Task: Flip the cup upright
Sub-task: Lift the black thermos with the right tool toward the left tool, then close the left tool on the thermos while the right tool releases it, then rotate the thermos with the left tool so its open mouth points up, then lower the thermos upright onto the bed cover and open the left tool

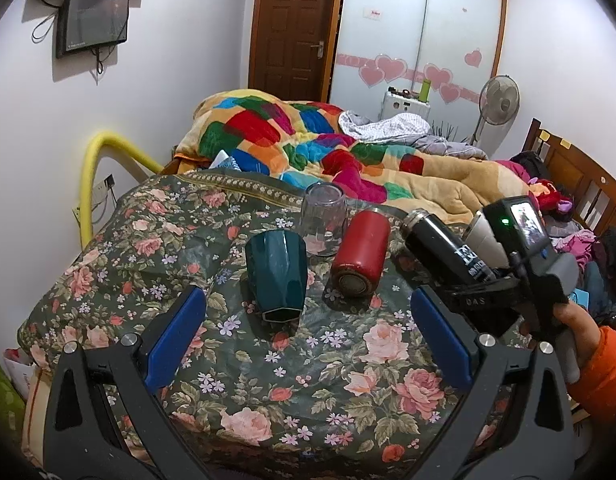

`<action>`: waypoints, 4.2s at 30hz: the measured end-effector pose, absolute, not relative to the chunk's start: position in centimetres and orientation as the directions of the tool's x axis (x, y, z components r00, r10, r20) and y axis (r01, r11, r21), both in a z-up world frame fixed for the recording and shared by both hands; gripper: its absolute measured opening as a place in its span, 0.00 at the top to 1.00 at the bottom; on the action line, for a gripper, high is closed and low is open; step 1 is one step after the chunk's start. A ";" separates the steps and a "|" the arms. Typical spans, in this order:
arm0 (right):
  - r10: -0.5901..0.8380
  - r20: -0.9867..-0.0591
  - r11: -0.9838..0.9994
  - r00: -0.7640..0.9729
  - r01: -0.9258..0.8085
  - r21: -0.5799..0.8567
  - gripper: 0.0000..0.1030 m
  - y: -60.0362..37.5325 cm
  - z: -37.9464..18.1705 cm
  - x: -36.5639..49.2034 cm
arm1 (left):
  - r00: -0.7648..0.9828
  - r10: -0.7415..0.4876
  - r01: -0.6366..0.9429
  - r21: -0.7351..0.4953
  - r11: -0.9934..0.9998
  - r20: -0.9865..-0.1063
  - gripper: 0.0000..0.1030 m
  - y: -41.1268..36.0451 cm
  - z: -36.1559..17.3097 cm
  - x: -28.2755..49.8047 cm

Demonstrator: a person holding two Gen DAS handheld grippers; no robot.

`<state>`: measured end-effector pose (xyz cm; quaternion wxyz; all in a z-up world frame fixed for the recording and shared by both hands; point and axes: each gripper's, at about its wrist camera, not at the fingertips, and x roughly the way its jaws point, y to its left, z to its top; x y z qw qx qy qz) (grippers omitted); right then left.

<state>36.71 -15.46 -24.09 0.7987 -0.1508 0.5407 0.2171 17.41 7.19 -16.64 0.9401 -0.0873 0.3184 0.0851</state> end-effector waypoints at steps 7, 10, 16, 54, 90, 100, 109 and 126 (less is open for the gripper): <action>0.233 -0.892 0.846 0.387 -0.533 -0.010 0.36 -16.5 -19.7 32.9 | 0.808 0.103 -0.200 -0.107 0.974 -0.580 0.00 6.0 -14.8 15.5; 0.249 -0.870 0.831 0.426 -0.555 -0.034 0.36 -16.4 -17.8 31.0 | 0.817 0.100 -0.189 -0.100 0.977 -0.568 0.00 5.3 -14.1 14.6; 0.306 -0.841 0.794 0.446 -0.607 -0.033 0.36 -15.8 -15.8 27.7 | 0.829 0.104 -0.179 -0.085 0.980 -0.550 0.00 4.6 -13.2 12.8; 0.239 -0.949 0.651 0.205 -0.759 0.000 0.36 -8.1 -26.5 24.6 | 0.692 0.052 -0.236 -0.158 0.959 -0.720 0.00 6.9 -19.4 15.0; 0.340 -0.731 0.886 0.591 -0.463 0.037 0.36 -23.3 -16.0 19.5 | 0.408 -0.076 -0.282 -0.205 0.937 -0.910 0.33 0.0 -28.3 25.8; 0.317 -0.717 0.907 0.621 -0.421 0.036 0.36 -24.5 -15.5 19.3 | 0.659 -0.053 -0.119 -0.174 0.978 -0.750 0.37 -2.2 -18.8 22.3; 0.323 -0.701 0.915 0.636 -0.398 0.061 0.36 -24.8 -15.0 19.6 | 0.754 0.001 -0.078 -0.089 0.993 -0.657 0.38 -2.9 -14.4 23.6; 0.309 -0.712 0.922 0.630 -0.382 0.062 0.36 -24.5 -15.4 20.1 | 0.665 -0.015 -0.021 -0.039 0.999 -0.747 0.38 -4.0 -18.8 26.0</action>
